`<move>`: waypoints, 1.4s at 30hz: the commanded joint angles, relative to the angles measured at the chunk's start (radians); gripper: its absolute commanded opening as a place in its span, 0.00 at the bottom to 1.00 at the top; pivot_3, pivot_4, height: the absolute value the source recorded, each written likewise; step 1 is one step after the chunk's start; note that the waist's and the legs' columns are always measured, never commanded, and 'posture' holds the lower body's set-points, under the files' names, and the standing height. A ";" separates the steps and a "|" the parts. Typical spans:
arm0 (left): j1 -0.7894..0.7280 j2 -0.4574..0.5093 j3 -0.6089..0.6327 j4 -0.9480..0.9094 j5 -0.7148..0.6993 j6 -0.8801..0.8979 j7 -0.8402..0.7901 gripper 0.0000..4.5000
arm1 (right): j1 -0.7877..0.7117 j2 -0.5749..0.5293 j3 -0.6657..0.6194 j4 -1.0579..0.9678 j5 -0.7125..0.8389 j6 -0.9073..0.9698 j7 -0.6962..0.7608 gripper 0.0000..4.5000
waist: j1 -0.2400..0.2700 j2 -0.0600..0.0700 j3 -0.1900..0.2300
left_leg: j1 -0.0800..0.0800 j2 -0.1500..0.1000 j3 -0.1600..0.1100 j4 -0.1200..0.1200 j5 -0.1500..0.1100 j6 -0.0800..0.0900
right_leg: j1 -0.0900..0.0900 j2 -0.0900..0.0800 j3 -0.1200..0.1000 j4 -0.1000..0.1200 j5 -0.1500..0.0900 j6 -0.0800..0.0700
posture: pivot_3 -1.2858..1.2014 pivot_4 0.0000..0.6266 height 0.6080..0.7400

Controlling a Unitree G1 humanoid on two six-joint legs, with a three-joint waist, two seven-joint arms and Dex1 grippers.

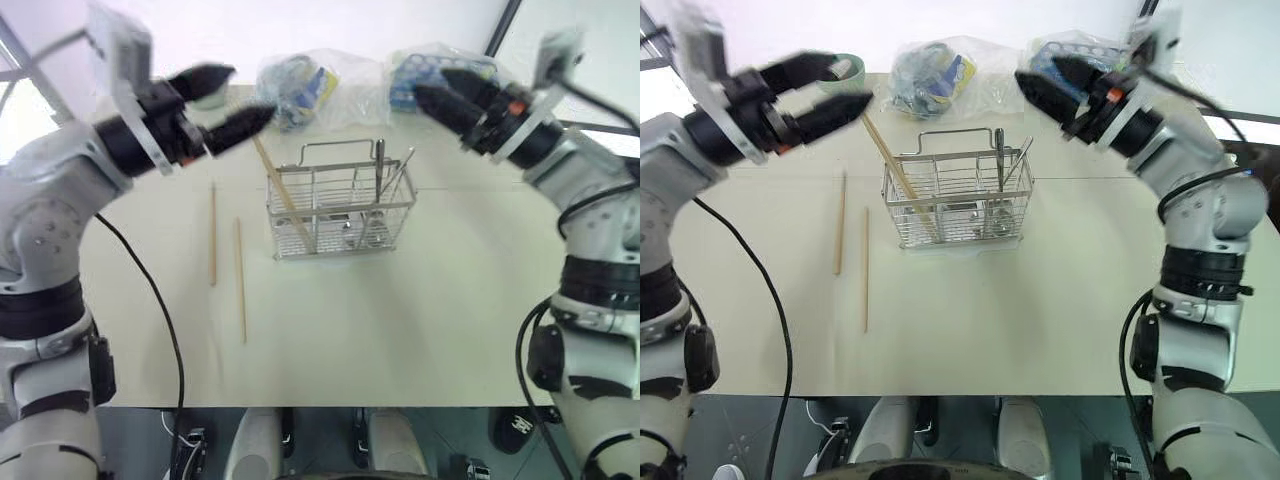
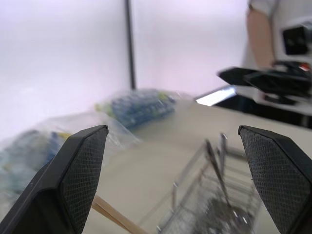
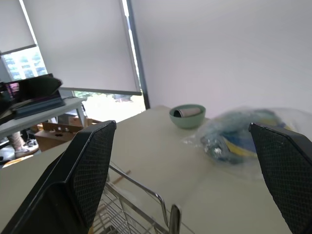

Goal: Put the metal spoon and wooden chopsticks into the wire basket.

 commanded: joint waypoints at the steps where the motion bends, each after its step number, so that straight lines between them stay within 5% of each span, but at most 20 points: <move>1: -0.089 -0.018 0.087 0.009 -0.024 0.061 0.196 1.00 | -0.024 -0.072 -0.021 -0.055 0.108 0.071 0.145 0.99 | -0.001 -0.001 0.000 | 0.000 0.000 0.000 0.000 0.000 0.000 | 0.000 0.000 0.000 0.000 0.000 0.000 | 0.52 0.24 0.83; 5: -0.116 -0.014 0.105 0.119 0.108 0.182 0.454 1.00 | 0.119 -0.196 0.001 -0.227 0.237 0.174 0.380 0.99 | 0.004 -0.001 0.000 | 0.001 0.000 -0.001 0.000 0.000 0.000 | 0.001 0.000 0.000 0.000 0.000 0.000 | 0.52 0.24 0.83; 10: -0.091 0.004 0.093 0.222 0.220 0.301 0.578 1.00 | 0.253 -0.245 0.044 -0.306 0.217 0.155 0.460 0.99 | -0.004 -0.004 0.002 | 0.002 0.000 0.000 0.000 0.000 0.001 | 0.002 0.000 0.001 0.000 0.001 0.001 | 0.52 0.24 0.83; 16: -0.038 -0.031 -0.026 0.351 0.326 0.268 0.508 1.00 | 0.285 -0.229 0.079 -0.300 0.172 0.109 0.459 0.99 | 0.007 -0.005 0.002 | 0.001 0.000 0.000 0.000 0.000 0.000 | 0.001 0.000 0.001 0.000 0.001 0.001 | 0.52 0.24 0.83; 26: -0.175 -0.151 -0.190 0.886 0.537 -0.045 0.339 1.00 | 0.327 -0.211 0.048 -0.368 0.216 0.120 0.382 0.99 | 0.025 -0.006 0.002 | 0.000 -0.001 0.001 0.001 0.000 0.000 | 0.000 -0.001 0.000 -0.001 0.001 0.001 | 0.52 0.24 0.83; 40: -0.339 -0.256 -0.161 1.361 0.673 -0.237 0.404 1.00 | 0.381 -0.209 0.011 -0.417 0.271 0.125 0.283 0.99 | 0.021 -0.007 0.003 | 0.000 0.000 0.001 0.001 -0.001 0.001 | 0.000 -0.001 0.000 -0.001 0.001 0.001 | 0.52 0.24 0.83; 42: -0.351 -0.265 -0.161 1.389 0.677 -0.237 0.396 0.80 | 0.383 -0.207 0.008 -0.414 0.274 0.125 0.276 1.00 | 0.021 -0.007 0.003 | 0.000 0.000 0.001 0.001 -0.001 0.001 | 0.000 -0.001 0.000 -0.001 0.001 0.001 | 0.52 0.24 0.83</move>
